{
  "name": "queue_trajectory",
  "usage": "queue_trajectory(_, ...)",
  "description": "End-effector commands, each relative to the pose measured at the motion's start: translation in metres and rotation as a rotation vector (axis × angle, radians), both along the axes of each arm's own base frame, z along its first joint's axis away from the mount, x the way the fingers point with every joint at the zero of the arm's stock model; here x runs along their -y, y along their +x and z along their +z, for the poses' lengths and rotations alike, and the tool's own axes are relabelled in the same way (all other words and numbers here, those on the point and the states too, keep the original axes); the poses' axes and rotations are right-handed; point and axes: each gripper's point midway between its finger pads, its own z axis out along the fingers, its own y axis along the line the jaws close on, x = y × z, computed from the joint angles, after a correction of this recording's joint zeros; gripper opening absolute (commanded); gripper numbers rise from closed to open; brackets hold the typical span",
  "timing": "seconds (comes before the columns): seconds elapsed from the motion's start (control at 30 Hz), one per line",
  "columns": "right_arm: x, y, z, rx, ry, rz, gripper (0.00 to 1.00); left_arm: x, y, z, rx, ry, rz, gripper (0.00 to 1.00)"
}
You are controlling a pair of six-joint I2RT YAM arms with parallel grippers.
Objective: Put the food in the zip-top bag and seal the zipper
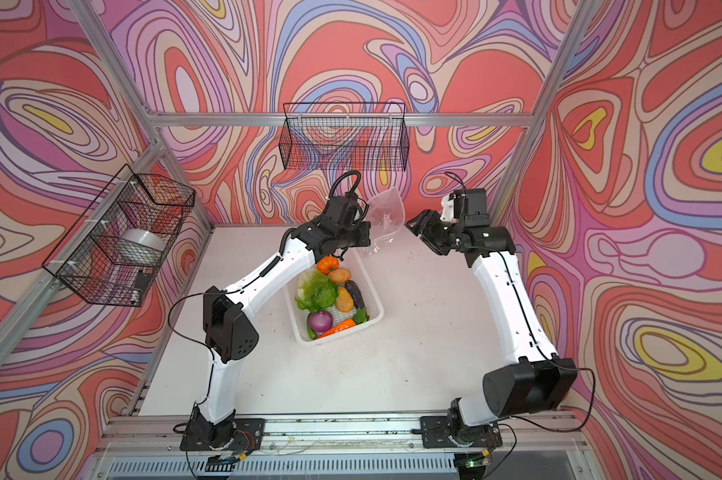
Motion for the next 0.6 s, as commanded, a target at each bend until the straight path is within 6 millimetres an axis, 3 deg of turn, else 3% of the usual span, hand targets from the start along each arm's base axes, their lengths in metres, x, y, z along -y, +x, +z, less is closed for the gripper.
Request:
queue_trajectory(0.0, 0.0, 0.001, -0.016, -0.024, -0.005, 0.018, 0.64, 0.008, -0.014, 0.01, -0.041, -0.063, -0.016, 0.0)
queue_trajectory(0.13, -0.014, 0.02, -0.022, 0.014, 0.084, 0.059, 0.64, 0.006, -0.018, 0.008, -0.051, -0.086, -0.012, 0.0)
queue_trajectory(0.27, -0.008, 0.037, -0.057, -0.04, 0.038, 0.028, 0.6, 0.004, -0.021, 0.005, -0.064, -0.091, -0.005, 0.0)
queue_trajectory(0.4, 0.0, 0.039, -0.081, -0.088, -0.019, 0.008, 0.54, 0.003, -0.024, 0.005, -0.072, -0.098, -0.001, 0.0)
queue_trajectory(0.57, 0.009, 0.033, -0.087, -0.103, -0.078, -0.021, 0.58, 0.002, -0.026, 0.004, -0.077, -0.106, 0.001, 0.0)
